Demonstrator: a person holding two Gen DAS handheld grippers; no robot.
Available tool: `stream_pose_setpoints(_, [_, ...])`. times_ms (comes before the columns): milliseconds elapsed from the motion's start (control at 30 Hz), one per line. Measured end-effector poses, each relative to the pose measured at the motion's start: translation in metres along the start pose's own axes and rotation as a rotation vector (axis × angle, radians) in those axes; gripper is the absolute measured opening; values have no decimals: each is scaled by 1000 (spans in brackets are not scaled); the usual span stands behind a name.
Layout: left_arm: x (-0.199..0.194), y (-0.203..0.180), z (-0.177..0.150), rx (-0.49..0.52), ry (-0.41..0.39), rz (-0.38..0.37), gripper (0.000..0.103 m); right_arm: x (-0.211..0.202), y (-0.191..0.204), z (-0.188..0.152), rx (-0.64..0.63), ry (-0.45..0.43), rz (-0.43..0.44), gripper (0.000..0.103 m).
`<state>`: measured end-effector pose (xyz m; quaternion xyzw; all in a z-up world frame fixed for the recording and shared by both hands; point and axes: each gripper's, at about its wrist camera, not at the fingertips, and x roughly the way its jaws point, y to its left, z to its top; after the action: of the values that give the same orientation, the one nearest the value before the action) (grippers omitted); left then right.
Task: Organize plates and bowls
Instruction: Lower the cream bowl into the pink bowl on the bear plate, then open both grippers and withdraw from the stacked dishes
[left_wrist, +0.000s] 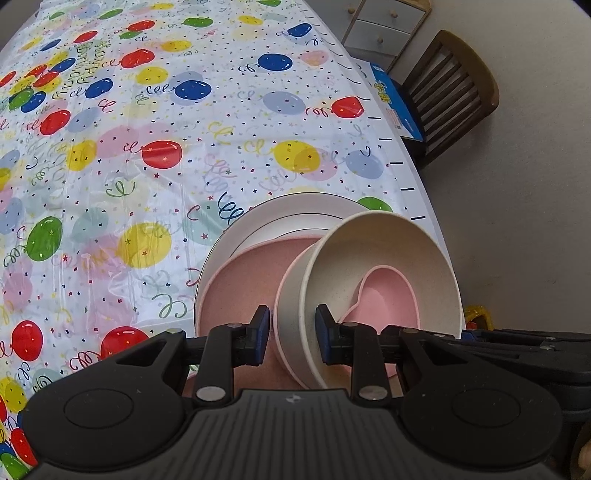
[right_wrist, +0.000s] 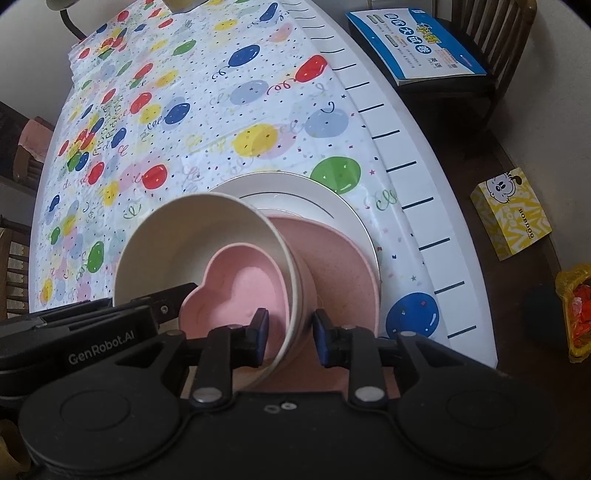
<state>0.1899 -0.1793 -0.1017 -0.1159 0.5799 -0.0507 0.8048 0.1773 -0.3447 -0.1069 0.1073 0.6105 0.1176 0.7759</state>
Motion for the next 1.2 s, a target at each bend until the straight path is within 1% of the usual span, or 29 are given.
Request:
stream_pose_setpoints(133, [-4, 1, -3, -1, -8, 4, 26, -4, -1, -1, -1, -12, 14, 31])
stream_pose_setpoints(200, [-6, 2, -5, 6, -17, 5, 26, -7, -1, -2, -1, -23, 26, 34])
stream_pose_setpoints(267, [-9, 3, -7, 10, -24, -3, 28, -11, 0, -3, -5, -43, 21, 46])
stream_pose_setpoints(300, [-12, 3, -9, 13, -29, -6, 30, -13, 0, -4, -8, -54, 19, 47])
stream_pose_setpoints(333, [-14, 3, -10, 16, -35, -7, 34, -14, 0, -5, -5, -62, 17, 48])
stream_pose_setpoints(367, [-17, 4, -12, 22, -42, -5, 40, -16, 0, -7, -2, -70, 16, 49])
stream_pose_setpoints(433, [-24, 5, -15, 42, -60, -3, 48, -22, 0, -10, 3, -92, 9, 52])
stream_pose_setpoints(533, [-35, 9, -19, 63, -84, -16, 54, -30, 3, -16, 8, -128, -2, 57])
stream_pose_setpoints(633, [-47, 13, -25, 90, -114, -24, 62, -39, 8, -24, 15, -172, -8, 63])
stream_pose_setpoints(667, [-51, 14, -27, 99, -122, -25, 64, -43, 10, -27, 13, -184, -11, 64])
stream_pose_setpoints(700, [-55, 16, -30, 109, -134, -29, 64, -46, 13, -30, 10, -199, -13, 64])
stream_pose_setpoints(767, [-63, 19, -35, 124, -150, -31, 65, -52, 18, -37, 7, -225, -18, 72])
stream_pose_setpoints(1000, [-89, 27, -58, 193, -211, -41, 66, -70, 36, -65, -13, -312, -29, 81])
stream_pose_setpoints(1067, [-96, 29, -65, 211, -230, -46, 71, -76, 39, -73, -16, -346, -22, 86])
stream_pose_setpoints(1200, [-112, 32, -79, 254, -280, -58, 74, -91, 47, -90, -22, -418, -19, 89])
